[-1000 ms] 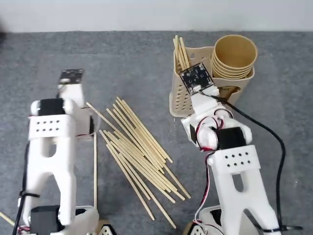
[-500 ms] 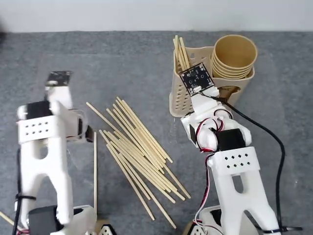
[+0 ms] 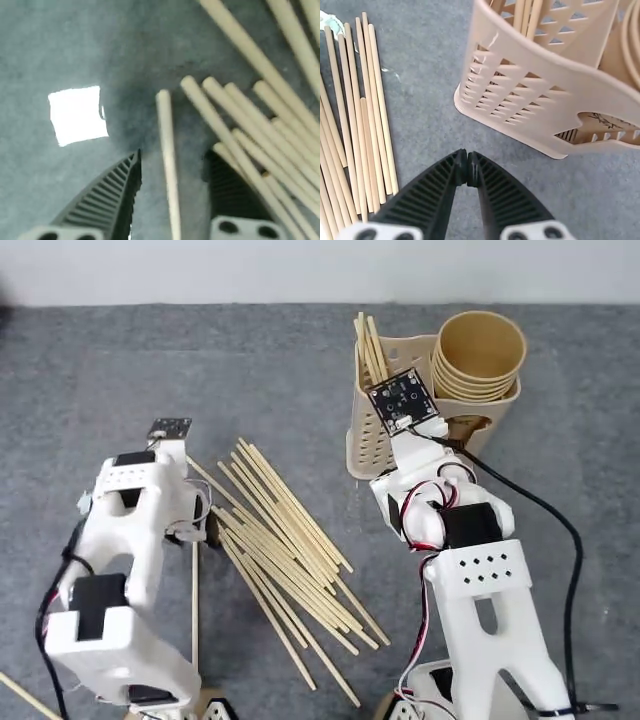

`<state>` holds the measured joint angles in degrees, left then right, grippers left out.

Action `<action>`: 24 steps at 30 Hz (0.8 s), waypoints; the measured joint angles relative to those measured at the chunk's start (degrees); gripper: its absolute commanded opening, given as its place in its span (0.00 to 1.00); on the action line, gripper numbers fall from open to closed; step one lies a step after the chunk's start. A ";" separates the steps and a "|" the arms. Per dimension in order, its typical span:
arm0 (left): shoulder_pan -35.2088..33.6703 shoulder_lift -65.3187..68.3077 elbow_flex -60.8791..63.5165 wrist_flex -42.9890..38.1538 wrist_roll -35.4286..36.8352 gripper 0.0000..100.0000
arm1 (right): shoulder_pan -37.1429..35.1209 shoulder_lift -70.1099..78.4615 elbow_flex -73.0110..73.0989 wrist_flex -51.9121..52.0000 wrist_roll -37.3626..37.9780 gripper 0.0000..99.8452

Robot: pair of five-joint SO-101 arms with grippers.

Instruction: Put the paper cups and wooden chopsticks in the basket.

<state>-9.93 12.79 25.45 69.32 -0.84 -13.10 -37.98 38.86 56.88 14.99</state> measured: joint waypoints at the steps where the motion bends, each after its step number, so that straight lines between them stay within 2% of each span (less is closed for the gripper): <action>1: 0.09 0.97 -1.58 0.79 0.00 0.01 | 0.00 0.00 0.00 0.00 0.00 0.02; 7: 0.26 5.36 -6.86 3.96 0.18 0.01 | 0.09 0.00 0.00 0.00 0.00 0.02; 15: 1.41 5.71 -17.41 17.76 0.18 0.01 | 0.09 0.00 0.00 0.00 0.00 0.02; 19: 3.16 0.62 -25.41 23.74 0.18 0.01 | 0.09 -1.23 0.00 1.49 0.00 0.02; 24: 5.54 -7.03 -35.52 26.11 2.73 0.01 | 0.09 -7.03 0.00 4.04 0.00 0.02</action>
<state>-4.40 5.76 -10.07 95.43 1.89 -13.01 -45.01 38.86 60.92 14.99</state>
